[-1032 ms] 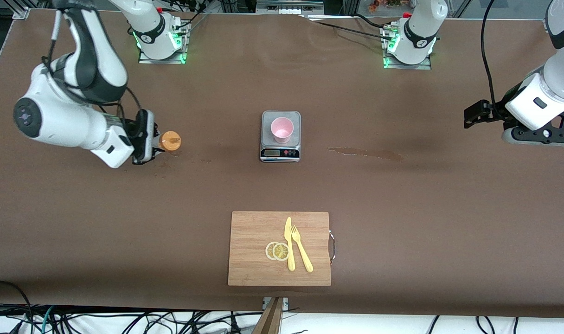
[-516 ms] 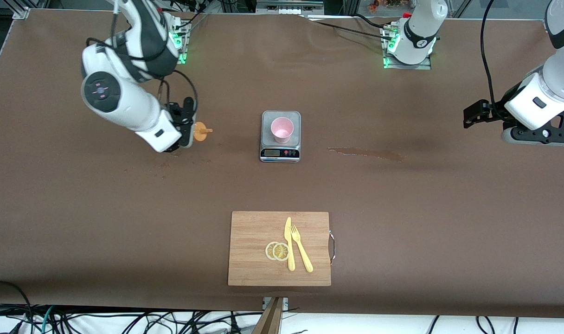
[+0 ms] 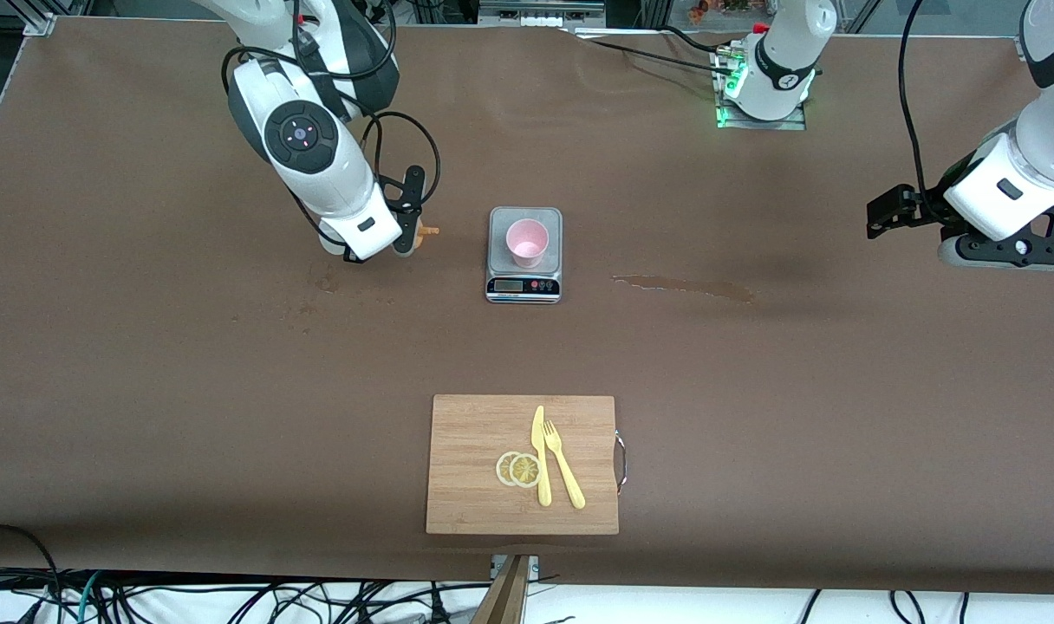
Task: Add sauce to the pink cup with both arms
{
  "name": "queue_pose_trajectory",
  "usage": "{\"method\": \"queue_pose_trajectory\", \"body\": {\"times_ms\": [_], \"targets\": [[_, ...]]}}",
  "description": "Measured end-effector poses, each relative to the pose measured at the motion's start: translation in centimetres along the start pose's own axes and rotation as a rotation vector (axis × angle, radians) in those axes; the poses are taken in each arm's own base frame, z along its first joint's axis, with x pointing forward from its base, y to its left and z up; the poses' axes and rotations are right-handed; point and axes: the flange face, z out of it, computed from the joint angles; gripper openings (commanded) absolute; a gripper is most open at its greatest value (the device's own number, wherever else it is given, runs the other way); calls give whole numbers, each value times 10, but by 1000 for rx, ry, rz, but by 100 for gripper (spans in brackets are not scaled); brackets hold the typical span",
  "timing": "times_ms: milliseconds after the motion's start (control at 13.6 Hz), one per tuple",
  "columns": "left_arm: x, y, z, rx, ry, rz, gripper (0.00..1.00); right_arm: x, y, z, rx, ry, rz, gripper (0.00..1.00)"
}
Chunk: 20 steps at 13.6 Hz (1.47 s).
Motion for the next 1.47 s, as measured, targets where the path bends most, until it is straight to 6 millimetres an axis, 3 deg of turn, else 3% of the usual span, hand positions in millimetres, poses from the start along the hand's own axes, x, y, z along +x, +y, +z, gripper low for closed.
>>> {"method": "queue_pose_trajectory", "body": {"times_ms": [516,1032,1475], "targets": [[0,1,0,0,0,1,100,62,-34,45,44,-60,-4,8],[0,-1,0,0,0,-1,100,116,-53,73,40,-157,-6,8],[0,-2,0,0,0,-3,100,141,-64,86,38,-278,-32,8]]}}
